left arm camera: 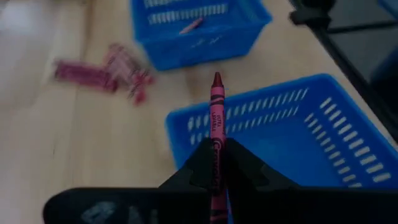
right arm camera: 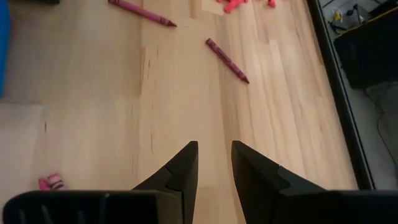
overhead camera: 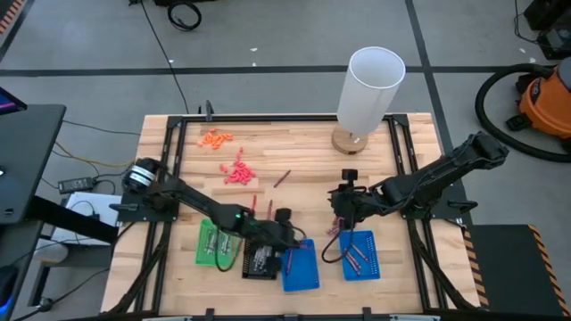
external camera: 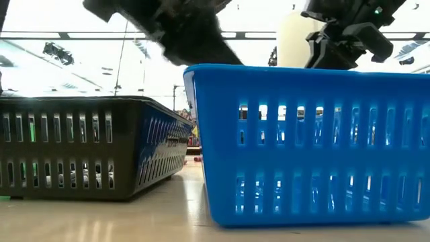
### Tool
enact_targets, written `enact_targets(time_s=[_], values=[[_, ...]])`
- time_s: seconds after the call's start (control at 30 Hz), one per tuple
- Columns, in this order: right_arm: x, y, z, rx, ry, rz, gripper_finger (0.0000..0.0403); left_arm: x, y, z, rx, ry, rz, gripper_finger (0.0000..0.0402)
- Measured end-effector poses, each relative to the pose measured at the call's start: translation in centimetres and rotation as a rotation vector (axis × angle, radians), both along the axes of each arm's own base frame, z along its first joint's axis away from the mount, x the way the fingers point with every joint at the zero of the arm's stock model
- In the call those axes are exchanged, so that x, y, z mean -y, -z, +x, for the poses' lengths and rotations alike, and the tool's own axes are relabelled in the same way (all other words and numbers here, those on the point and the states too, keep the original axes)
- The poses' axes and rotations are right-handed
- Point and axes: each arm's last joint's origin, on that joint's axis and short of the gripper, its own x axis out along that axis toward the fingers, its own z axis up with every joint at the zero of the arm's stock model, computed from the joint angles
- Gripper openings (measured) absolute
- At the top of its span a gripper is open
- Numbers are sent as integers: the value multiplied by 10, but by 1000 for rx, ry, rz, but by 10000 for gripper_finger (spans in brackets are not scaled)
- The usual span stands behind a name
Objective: Sort crayons
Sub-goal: Put the red crayon into the left blue bin
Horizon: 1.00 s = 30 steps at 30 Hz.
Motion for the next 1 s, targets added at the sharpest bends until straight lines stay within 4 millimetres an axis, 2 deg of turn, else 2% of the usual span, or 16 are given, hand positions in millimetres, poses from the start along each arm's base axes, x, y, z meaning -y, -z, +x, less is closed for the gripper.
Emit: enact_targets(time_s=[0.13, 0.3, 0.6, 0.7, 0.77, 0.9, 1.0], values=[[-1, 1, 1, -10, -15, 11, 105, 18, -5, 16, -15, 112, 87, 27], [-2, 1, 0, -16, -30, 23, 105, 24, 9, 19, -79, 184, 183, 37], [-2, 2, 0, -17, -30, 66, 105, 26, 8, 18, -52, 240, 268, 115], [-3, 2, 0, -18, -30, 75, 105, 22, 4, 15, -72, 180, 316, 137], [-4, 2, -1, -20, -23, 67, 105, 16, -4, 13, -67, 79, 359, 142], [-4, 2, -1, -6, -3, 54, 105, -2, -22, 9, -61, -105, 397, 142], [-4, 1, -1, 2, 5, 70, 105, -21, -26, 11, -85, -239, 352, 142]])
